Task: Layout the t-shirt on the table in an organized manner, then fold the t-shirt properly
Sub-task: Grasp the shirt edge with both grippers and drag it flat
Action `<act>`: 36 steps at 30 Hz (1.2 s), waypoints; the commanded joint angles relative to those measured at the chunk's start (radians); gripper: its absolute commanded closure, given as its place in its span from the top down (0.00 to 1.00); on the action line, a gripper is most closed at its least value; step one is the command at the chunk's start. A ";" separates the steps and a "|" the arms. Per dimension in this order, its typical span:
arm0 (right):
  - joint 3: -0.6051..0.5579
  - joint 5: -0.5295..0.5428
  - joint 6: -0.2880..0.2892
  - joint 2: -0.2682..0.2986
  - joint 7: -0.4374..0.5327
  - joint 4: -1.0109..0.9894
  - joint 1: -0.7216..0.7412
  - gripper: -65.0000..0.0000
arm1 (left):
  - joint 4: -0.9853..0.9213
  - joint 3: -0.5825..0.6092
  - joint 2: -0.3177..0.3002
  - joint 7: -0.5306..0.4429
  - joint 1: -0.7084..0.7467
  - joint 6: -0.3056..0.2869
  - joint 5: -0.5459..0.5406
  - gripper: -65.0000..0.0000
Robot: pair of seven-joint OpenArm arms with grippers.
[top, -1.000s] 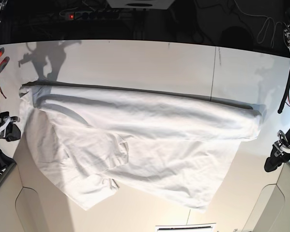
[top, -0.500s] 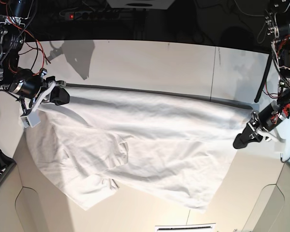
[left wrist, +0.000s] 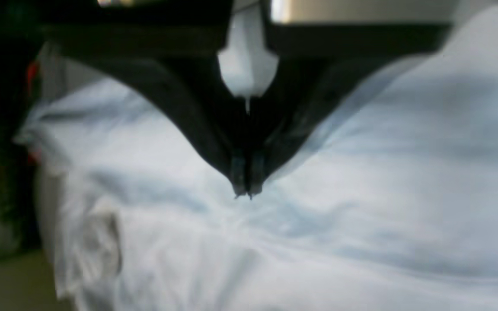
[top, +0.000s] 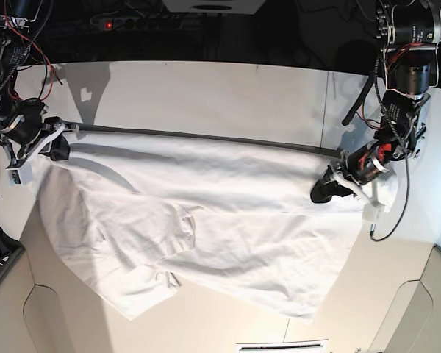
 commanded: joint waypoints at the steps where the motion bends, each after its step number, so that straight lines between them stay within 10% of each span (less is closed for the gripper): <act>1: 0.005 0.004 -0.004 0.014 0.016 -0.005 0.017 0.00 | 0.015 0.020 -0.013 -0.023 -0.021 -0.016 0.002 0.00; 12: 0.005 0.001 -0.004 0.014 -0.042 -0.240 0.018 0.00 | 0.015 0.071 -0.034 -0.017 -0.002 0.044 0.129 0.00; 36: 0.004 0.264 0.024 0.043 -0.157 -0.144 0.019 0.00 | 0.016 -0.138 -0.047 0.129 0.228 -0.016 -0.126 0.00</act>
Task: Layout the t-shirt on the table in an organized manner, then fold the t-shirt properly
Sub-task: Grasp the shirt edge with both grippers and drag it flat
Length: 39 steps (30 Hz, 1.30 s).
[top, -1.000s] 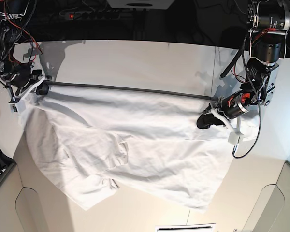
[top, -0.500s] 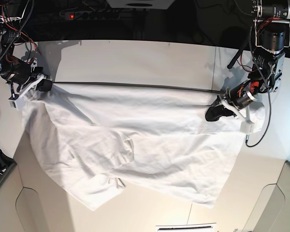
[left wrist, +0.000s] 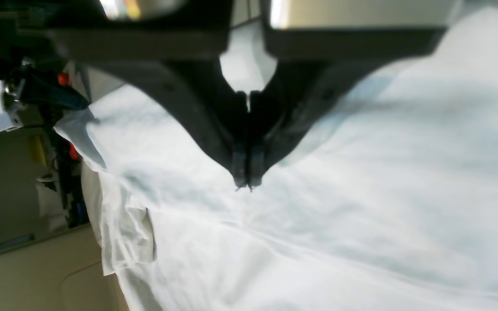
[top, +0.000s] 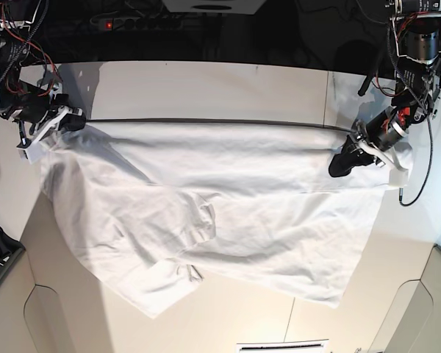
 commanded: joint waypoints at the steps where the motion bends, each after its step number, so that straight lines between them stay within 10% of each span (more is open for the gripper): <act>1: 0.002 0.032 0.013 0.008 0.020 0.040 0.016 0.00 | -0.013 0.001 -0.005 0.051 0.034 0.054 0.027 0.00; 11: -0.134 -0.194 0.017 -0.094 0.193 0.071 0.074 0.00 | 0.056 0.001 -0.005 0.046 0.027 0.054 0.037 0.00; 20: -0.268 -0.496 -0.147 -0.095 0.255 0.036 0.093 0.00 | 0.075 0.001 -0.011 0.045 0.028 0.054 0.080 0.00; 39: -0.268 -0.459 -0.143 -0.096 0.226 -0.044 0.009 0.00 | 0.122 0.001 -0.033 0.042 0.098 0.054 0.055 0.00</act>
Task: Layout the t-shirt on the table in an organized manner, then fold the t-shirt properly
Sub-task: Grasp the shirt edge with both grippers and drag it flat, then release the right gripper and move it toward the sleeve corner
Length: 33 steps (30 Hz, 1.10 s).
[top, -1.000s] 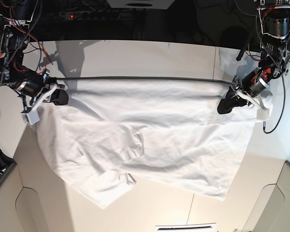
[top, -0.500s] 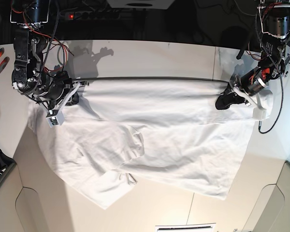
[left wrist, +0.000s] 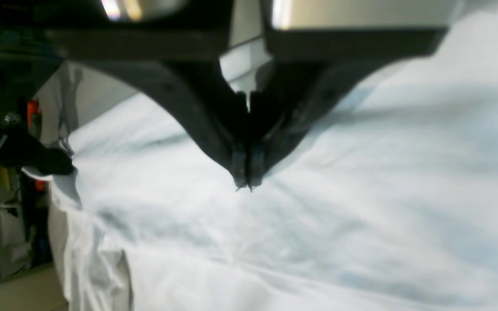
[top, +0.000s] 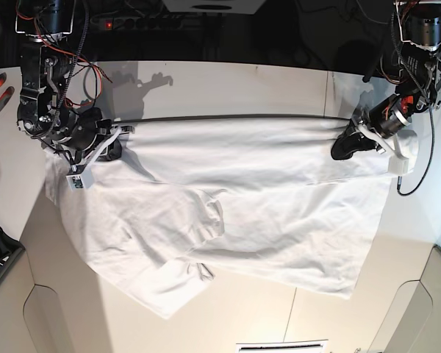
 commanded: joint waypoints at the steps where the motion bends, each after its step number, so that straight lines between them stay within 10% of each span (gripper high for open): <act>1: 0.002 -0.043 -0.011 0.008 -0.074 -0.003 -0.026 0.00 | 0.013 -0.004 -0.012 0.023 0.019 0.023 0.012 0.00; 33: 0.002 0.042 -0.007 0.008 -0.156 0.256 -0.137 0.00 | 0.277 -0.008 -0.020 0.054 0.108 0.023 -0.086 0.00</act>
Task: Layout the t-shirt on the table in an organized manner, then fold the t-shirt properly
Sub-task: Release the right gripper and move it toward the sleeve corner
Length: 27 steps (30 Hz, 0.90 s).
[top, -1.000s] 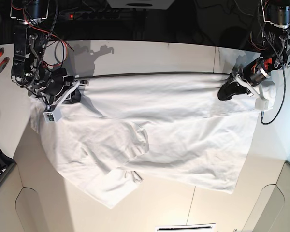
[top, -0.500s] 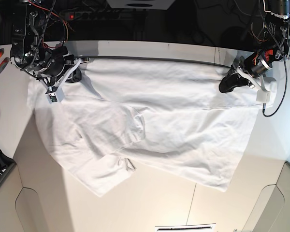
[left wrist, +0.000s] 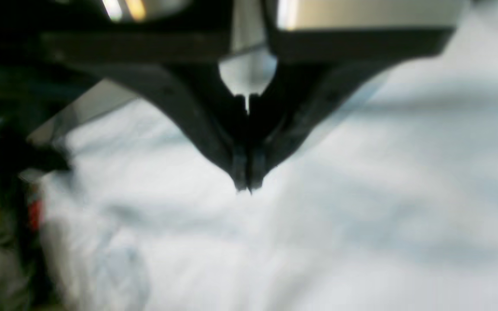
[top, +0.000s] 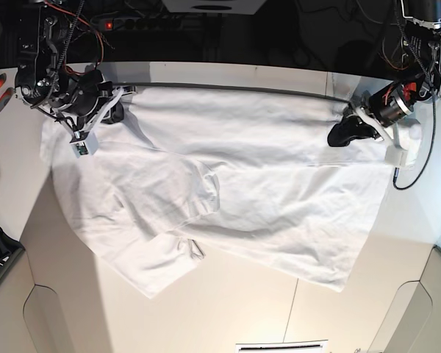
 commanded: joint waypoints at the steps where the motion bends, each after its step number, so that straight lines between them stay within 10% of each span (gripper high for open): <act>1: 0.001 0.007 -0.006 0.005 0.002 0.020 0.014 0.00 | 0.040 -0.005 -0.016 -0.015 -0.008 -0.011 -0.014 0.00; 13: 0.001 0.008 -0.006 0.005 -0.001 0.051 0.110 0.00 | 0.174 -0.005 -0.016 -0.021 -0.016 -0.011 0.040 0.10; 18: 0.001 0.006 -0.006 0.005 0.023 0.051 0.177 0.20 | 0.174 -0.005 -0.016 -0.033 -0.016 -0.011 0.040 0.15; 27: 0.001 -0.037 -0.007 0.005 0.097 0.025 0.332 0.27 | 0.174 -0.005 -0.016 -0.037 -0.016 -0.011 0.072 0.33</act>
